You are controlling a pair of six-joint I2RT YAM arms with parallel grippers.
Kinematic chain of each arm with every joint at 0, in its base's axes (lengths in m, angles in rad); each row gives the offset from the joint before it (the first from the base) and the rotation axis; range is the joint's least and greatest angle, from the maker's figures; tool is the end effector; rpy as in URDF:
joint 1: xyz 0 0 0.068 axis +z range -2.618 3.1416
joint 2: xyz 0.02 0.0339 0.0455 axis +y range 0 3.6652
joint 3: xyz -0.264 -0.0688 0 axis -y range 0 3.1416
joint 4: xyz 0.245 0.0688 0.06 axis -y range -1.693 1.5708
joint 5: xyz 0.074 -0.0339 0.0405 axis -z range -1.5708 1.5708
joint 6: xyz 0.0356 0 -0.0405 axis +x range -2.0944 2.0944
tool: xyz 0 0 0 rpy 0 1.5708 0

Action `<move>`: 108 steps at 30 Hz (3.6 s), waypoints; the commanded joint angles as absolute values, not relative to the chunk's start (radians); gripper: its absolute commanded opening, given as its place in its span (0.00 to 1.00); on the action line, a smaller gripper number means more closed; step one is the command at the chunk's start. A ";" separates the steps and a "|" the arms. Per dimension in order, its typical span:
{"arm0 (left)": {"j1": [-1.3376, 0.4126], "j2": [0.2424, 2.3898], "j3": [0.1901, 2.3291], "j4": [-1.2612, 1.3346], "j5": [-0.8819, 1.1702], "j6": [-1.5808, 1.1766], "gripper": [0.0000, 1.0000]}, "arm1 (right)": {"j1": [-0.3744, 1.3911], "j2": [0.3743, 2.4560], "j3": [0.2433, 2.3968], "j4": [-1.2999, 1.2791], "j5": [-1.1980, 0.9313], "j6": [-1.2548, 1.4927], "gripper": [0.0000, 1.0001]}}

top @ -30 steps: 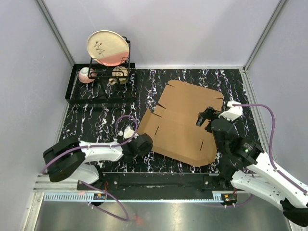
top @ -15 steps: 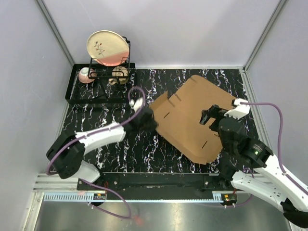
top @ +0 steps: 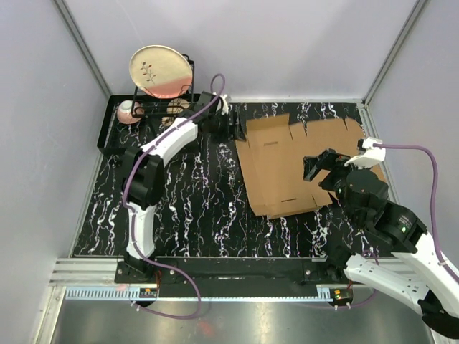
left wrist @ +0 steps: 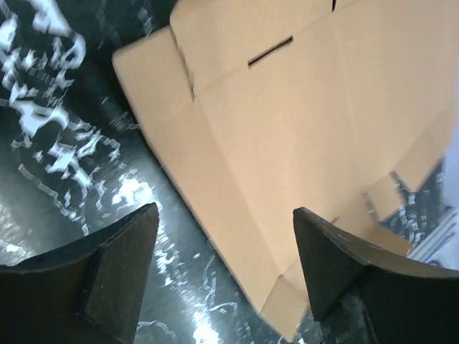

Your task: Fold the paper box

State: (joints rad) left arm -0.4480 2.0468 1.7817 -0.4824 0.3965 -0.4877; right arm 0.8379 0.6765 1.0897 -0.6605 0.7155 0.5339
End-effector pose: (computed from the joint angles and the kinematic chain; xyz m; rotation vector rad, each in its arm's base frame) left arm 0.4190 -0.2166 0.2692 0.1644 2.4267 -0.9115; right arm 0.0924 0.0678 0.4074 0.2318 1.7542 0.3467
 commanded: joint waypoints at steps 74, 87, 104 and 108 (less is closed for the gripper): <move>-0.589 1.526 2.085 -0.645 0.828 -0.346 0.00 | 0.838 0.503 1.328 -0.747 0.822 0.350 1.00; -0.400 1.963 2.151 -0.578 0.970 -0.505 0.00 | 0.836 0.529 1.281 -0.769 0.859 0.337 1.00; -0.446 1.939 2.123 -0.681 0.481 -0.446 0.99 | 0.838 0.568 1.192 -0.733 0.861 0.368 1.00; -0.503 1.667 1.726 -0.550 0.128 -0.563 0.99 | 0.836 0.569 1.149 -0.706 0.847 0.391 1.00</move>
State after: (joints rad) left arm -0.4553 1.9686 1.9968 -0.6773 0.5156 -0.4465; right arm 0.8379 0.5549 1.1816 -0.7555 0.8459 0.3668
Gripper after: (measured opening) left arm 0.984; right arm 0.994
